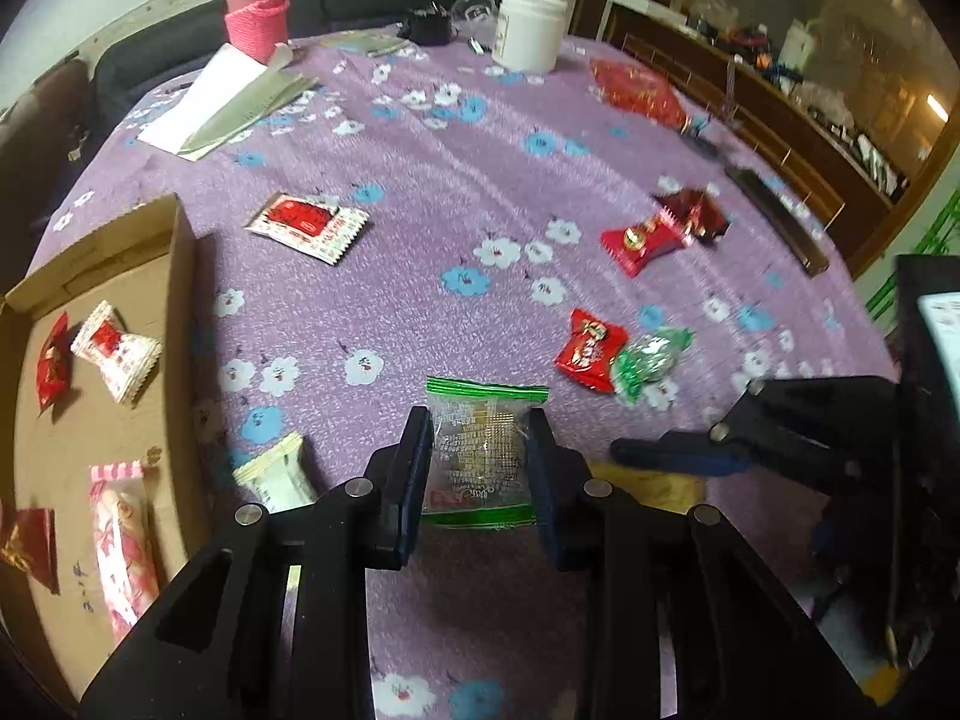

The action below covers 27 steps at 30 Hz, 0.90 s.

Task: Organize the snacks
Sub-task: 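Grasp the clear green-edged bag with the left gripper while the right grasps the gold cake bar, then carry both snacks over the box and open both grippers to release them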

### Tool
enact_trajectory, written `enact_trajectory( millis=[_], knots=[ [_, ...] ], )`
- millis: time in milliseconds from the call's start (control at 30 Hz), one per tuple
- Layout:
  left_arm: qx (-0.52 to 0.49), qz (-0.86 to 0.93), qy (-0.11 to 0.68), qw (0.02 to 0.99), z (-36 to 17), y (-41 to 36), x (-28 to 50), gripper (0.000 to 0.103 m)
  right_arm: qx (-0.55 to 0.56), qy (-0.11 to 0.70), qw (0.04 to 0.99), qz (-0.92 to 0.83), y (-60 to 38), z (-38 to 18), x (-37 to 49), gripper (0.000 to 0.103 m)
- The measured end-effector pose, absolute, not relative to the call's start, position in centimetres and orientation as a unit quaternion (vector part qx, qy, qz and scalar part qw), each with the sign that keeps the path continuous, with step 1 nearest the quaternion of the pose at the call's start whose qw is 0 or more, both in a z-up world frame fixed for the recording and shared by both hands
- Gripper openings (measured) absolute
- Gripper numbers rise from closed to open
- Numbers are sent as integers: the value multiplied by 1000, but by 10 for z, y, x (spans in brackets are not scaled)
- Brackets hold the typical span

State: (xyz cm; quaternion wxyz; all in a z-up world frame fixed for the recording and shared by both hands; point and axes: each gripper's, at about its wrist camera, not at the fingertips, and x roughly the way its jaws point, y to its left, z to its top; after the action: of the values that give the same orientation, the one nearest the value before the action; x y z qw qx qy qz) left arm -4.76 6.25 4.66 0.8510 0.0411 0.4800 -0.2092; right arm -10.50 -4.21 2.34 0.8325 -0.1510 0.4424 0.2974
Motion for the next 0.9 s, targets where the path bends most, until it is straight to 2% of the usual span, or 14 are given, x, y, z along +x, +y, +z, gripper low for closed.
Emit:
enact_trajectory(
  millis=[200,400,667,900],
  knots=[
    [-26,-197,449,871,74,101,-67,30,-116,449,839,285,-48,34,-106,37],
    [-89,-119,417,897,93,181,-88,30,-61,427,843,321,-28,76,-104,36],
    [-163,-7,425,890,66,282,-107,30,-19,434,816,380,51,93,-82,36],
    [-206,13,433,877,47,315,-113,30,-10,459,802,381,117,79,-53,36]
  ],
)
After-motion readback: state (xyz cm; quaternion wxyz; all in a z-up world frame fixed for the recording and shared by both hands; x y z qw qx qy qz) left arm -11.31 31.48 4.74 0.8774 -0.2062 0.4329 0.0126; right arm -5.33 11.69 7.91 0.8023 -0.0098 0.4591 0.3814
